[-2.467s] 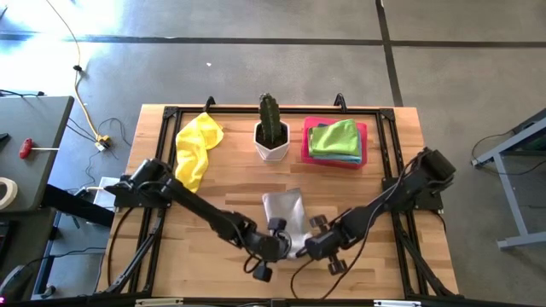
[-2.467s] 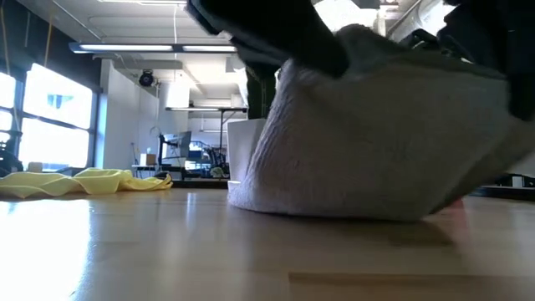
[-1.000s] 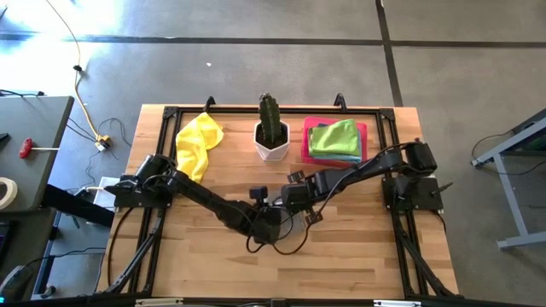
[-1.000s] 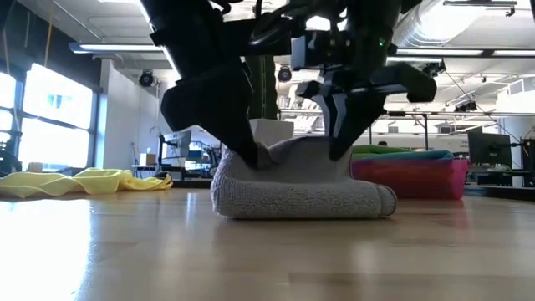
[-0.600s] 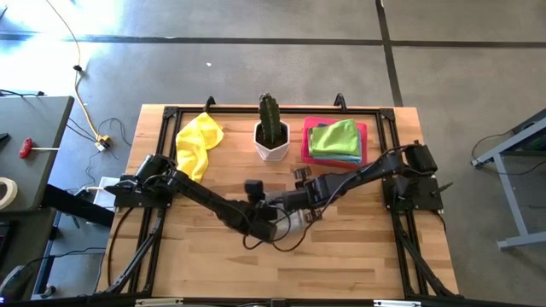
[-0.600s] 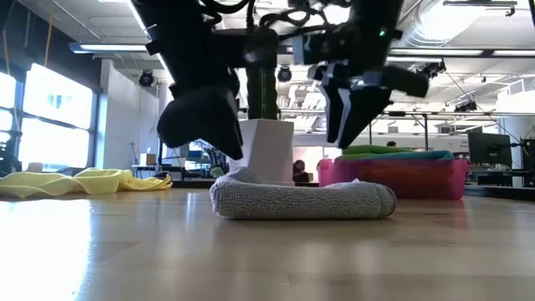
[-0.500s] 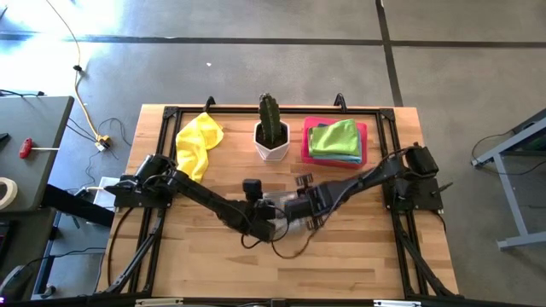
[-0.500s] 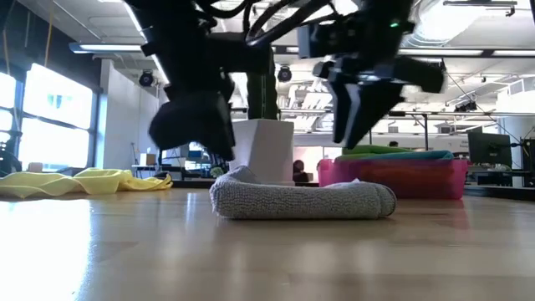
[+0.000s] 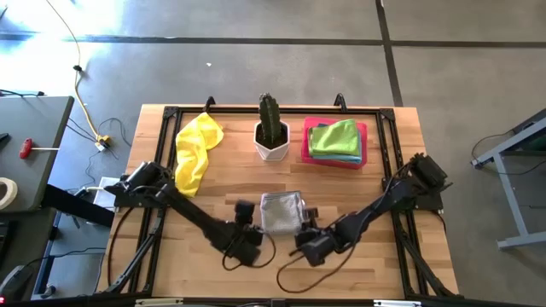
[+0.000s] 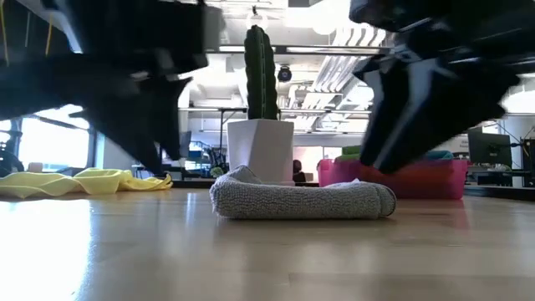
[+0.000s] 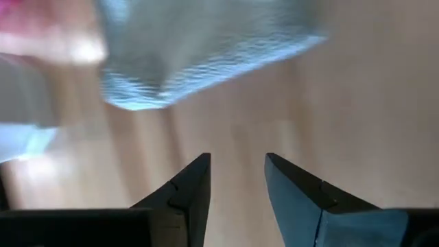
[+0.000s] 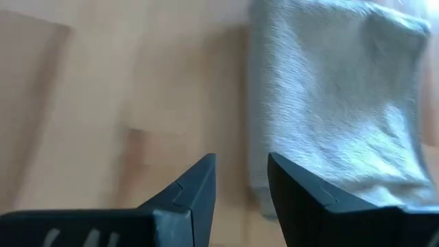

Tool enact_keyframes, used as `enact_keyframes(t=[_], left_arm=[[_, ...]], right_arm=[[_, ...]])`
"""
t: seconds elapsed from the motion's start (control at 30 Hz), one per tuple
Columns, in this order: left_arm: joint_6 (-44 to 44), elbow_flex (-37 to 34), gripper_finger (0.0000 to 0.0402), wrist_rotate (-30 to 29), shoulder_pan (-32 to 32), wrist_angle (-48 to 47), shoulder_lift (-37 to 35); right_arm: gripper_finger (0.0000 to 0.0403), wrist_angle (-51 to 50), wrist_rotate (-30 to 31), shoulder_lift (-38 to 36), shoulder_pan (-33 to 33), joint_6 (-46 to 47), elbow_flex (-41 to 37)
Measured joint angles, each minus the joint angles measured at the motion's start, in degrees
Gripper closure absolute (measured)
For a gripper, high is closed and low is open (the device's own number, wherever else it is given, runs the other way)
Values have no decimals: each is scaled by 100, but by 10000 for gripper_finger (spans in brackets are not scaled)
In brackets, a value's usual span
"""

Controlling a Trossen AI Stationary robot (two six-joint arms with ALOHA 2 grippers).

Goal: Fold microfiber towels
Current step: Put the gray towel into the pink laundry bin

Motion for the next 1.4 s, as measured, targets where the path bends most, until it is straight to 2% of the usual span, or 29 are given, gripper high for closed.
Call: enact_keyframes(t=[0.07,0.2,0.3,0.6,0.93,1.07,1.27,1.4], left_arm=[[-100,-3,275,119,-183,124,1],[-288,-1,275,403,-494,555,1],[-420,-1,275,410,-682,866,1],[-1099,-1,275,3,-859,939,1],[-1315,-1,275,108,-820,509,-20],[-1526,9,275,350,-827,265,-100],[-1551,6,275,374,-993,99,-148],[-1586,6,275,311,-1069,112,-148]], right_arm=[[279,403,2,0,118,-45,-159],[279,1292,15,23,257,-830,-538],[279,1672,10,24,250,-1037,-675],[279,1761,666,24,27,-1262,-789],[312,1852,576,24,116,-923,-789],[279,1797,246,24,114,-895,-648],[189,1411,258,24,102,-1069,-406],[152,831,326,92,18,-1177,-409]])
